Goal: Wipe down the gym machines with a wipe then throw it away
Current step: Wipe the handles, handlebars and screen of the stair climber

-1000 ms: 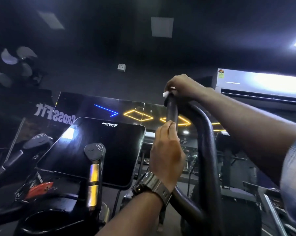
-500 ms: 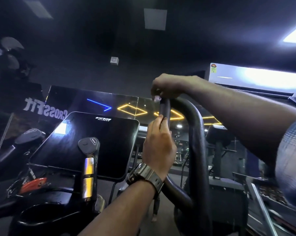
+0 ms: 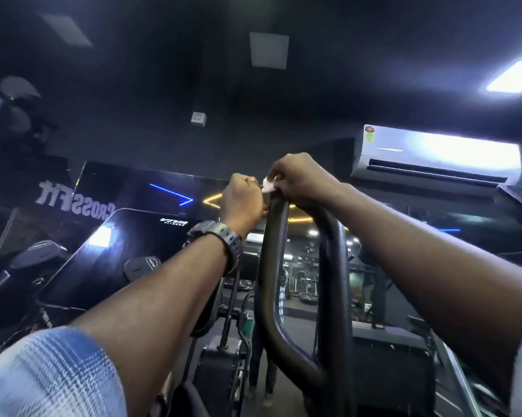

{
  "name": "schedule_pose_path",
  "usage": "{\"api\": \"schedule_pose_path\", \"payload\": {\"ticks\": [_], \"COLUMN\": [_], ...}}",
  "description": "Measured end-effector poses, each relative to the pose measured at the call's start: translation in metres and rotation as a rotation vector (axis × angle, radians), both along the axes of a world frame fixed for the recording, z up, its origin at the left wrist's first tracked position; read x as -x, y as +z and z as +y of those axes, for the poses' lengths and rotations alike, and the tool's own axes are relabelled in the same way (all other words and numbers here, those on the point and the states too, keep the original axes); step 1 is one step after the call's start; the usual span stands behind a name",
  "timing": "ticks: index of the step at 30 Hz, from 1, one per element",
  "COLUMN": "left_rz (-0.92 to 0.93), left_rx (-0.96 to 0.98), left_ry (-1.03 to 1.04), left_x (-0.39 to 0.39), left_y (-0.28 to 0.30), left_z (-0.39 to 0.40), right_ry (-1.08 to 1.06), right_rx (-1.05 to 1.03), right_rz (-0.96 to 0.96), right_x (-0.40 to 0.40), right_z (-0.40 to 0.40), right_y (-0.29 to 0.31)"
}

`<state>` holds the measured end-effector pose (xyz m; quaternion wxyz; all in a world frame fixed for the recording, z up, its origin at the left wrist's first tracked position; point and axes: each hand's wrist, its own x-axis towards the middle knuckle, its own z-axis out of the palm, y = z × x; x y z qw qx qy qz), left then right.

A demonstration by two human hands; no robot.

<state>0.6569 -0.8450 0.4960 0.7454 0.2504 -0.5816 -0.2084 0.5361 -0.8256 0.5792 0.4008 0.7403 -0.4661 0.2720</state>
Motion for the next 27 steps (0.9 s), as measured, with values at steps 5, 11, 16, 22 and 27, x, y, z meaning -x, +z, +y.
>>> {"api": "schedule_pose_path", "payload": {"ticks": [5, 11, 16, 22, 27], "left_rz": [0.097, -0.032, -0.014, -0.083, -0.102], "left_rx": [-0.081, -0.128, -0.116, -0.114, -0.15], "left_ry": [-0.254, -0.26, -0.271, -0.313, -0.226], "left_x": [-0.008, -0.007, -0.002, -0.01, -0.008], "left_y": [-0.002, -0.024, -0.042, -0.073, -0.092], "left_z": [0.004, 0.003, 0.004, 0.013, 0.033], "right_ry": [0.078, 0.161, 0.17, 0.259, 0.131], "right_rx": [-0.058, -0.059, 0.12, -0.145, 0.101], "right_rz": [0.077, 0.075, -0.199, 0.018, -0.22], "right_x": [0.007, 0.017, 0.006, 0.012, 0.009], "right_z": [0.029, 0.04, 0.023, 0.077, 0.044], "right_y": [-0.059, -0.089, -0.097, -0.183, -0.119]}}
